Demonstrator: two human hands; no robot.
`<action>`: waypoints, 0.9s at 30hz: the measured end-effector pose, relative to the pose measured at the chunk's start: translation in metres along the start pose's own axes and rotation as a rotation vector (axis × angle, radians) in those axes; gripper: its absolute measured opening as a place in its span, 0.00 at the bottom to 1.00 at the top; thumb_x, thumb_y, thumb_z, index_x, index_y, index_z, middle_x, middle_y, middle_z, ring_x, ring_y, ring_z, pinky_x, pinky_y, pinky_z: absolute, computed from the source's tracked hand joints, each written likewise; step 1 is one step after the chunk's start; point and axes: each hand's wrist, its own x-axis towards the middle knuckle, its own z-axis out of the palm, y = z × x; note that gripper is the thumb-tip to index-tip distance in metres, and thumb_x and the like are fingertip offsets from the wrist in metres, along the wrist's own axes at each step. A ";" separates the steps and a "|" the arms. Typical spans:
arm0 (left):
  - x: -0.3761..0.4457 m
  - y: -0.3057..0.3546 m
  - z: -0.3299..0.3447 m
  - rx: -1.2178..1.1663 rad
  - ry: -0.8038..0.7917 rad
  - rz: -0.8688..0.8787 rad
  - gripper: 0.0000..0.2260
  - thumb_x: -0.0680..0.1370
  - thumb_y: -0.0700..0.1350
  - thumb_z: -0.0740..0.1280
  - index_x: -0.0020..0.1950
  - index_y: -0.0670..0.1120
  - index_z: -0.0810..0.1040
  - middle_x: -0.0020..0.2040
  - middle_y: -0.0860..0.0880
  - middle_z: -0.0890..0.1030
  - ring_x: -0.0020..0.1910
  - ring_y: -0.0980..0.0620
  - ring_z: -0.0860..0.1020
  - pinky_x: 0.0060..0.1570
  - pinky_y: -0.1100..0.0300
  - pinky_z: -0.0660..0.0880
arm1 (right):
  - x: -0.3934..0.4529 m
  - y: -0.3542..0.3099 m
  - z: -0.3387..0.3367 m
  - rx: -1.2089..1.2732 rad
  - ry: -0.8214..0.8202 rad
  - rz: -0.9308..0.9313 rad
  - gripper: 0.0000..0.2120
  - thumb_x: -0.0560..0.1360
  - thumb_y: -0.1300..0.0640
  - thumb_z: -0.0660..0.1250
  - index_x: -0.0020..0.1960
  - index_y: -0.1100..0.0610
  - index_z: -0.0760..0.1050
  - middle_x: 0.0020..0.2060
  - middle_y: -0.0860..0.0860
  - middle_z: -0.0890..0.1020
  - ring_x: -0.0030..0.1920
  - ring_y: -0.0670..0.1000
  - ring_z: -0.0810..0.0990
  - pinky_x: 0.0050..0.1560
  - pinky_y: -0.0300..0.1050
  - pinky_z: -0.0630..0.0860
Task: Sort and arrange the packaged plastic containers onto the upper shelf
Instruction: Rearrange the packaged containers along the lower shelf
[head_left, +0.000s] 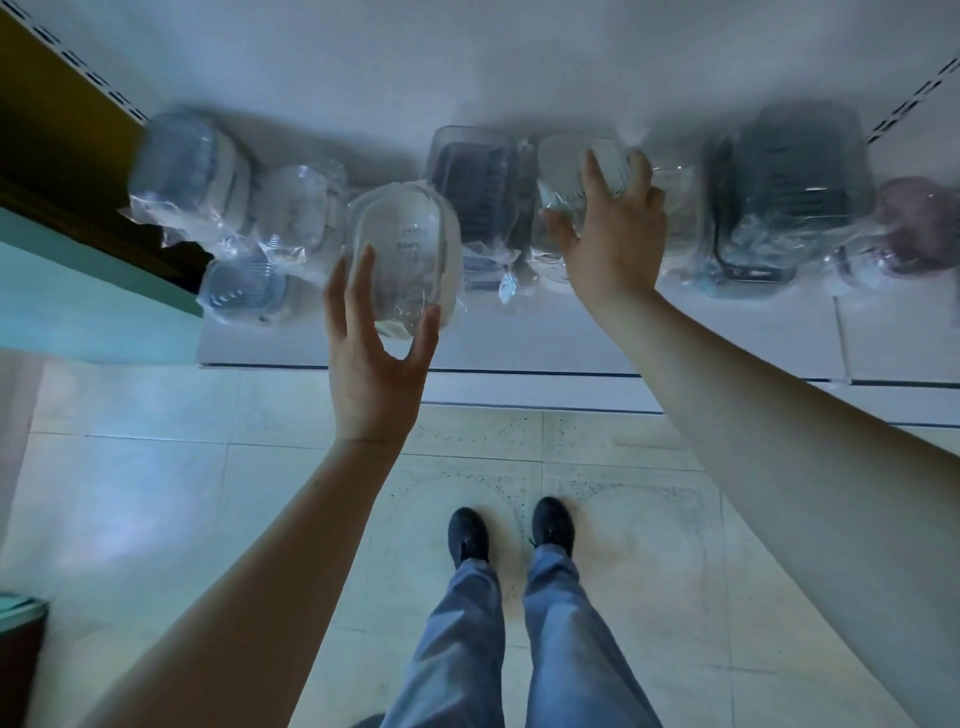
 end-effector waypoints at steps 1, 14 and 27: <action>0.000 -0.004 -0.001 -0.001 0.005 -0.011 0.31 0.79 0.54 0.68 0.78 0.43 0.63 0.76 0.40 0.64 0.71 0.58 0.62 0.59 0.85 0.58 | 0.003 -0.004 0.004 -0.020 -0.026 -0.008 0.31 0.80 0.39 0.60 0.79 0.50 0.61 0.79 0.61 0.56 0.67 0.65 0.69 0.67 0.55 0.68; 0.019 -0.054 -0.035 0.062 -0.007 -0.111 0.31 0.79 0.56 0.67 0.79 0.49 0.60 0.77 0.45 0.62 0.73 0.47 0.66 0.63 0.54 0.73 | -0.007 -0.015 0.005 -0.100 0.047 0.028 0.26 0.82 0.48 0.55 0.75 0.59 0.65 0.76 0.60 0.65 0.69 0.66 0.68 0.69 0.60 0.62; 0.132 -0.124 -0.044 0.332 -0.063 -0.093 0.31 0.82 0.60 0.60 0.81 0.50 0.56 0.78 0.38 0.55 0.74 0.36 0.62 0.65 0.43 0.71 | -0.062 -0.058 0.012 0.115 0.307 -0.319 0.18 0.82 0.55 0.59 0.69 0.60 0.74 0.70 0.62 0.71 0.67 0.64 0.72 0.64 0.55 0.70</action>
